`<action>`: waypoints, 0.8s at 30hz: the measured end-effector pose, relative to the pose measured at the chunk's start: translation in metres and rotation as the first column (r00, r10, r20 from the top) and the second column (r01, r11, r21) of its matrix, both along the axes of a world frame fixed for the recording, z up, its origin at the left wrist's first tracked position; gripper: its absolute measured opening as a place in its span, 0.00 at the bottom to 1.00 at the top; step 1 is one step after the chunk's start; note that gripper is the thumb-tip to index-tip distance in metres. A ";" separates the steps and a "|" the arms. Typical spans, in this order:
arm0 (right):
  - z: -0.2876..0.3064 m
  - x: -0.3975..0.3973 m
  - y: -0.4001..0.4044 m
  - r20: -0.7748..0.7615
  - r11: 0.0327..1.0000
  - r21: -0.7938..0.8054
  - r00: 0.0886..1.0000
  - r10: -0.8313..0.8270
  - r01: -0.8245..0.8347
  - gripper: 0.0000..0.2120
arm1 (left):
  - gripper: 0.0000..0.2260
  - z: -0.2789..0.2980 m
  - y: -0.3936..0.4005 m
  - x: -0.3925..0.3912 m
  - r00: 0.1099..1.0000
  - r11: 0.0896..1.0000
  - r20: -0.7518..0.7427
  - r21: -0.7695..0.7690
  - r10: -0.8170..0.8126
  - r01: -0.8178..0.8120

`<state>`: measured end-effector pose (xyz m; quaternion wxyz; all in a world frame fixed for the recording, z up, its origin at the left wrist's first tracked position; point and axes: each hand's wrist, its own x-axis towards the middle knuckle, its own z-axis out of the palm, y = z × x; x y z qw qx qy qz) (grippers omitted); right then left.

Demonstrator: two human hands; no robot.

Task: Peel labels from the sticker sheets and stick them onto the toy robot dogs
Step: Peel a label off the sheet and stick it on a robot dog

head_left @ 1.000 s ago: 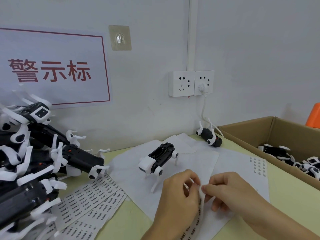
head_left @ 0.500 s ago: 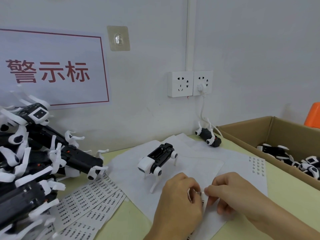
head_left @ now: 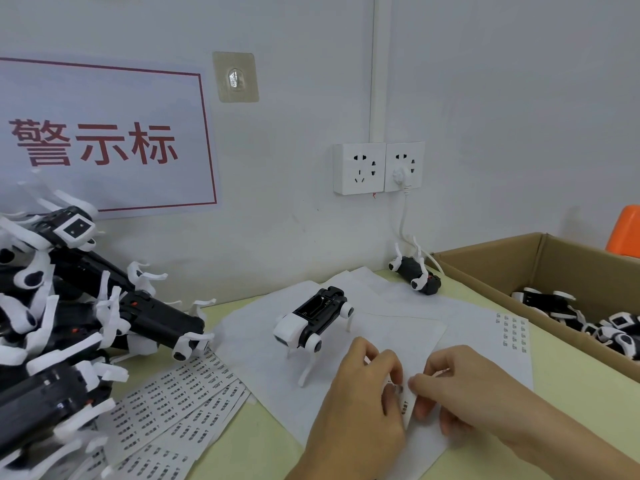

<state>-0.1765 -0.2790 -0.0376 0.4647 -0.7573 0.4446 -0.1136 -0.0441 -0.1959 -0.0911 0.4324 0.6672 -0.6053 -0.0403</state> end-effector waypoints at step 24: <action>0.005 -0.007 -0.005 -0.170 0.997 -0.067 0.985 0.033 -0.045 0.22 | 0.06 0.005 0.000 0.000 0.984 0.997 -0.173 -0.055 0.045 -0.056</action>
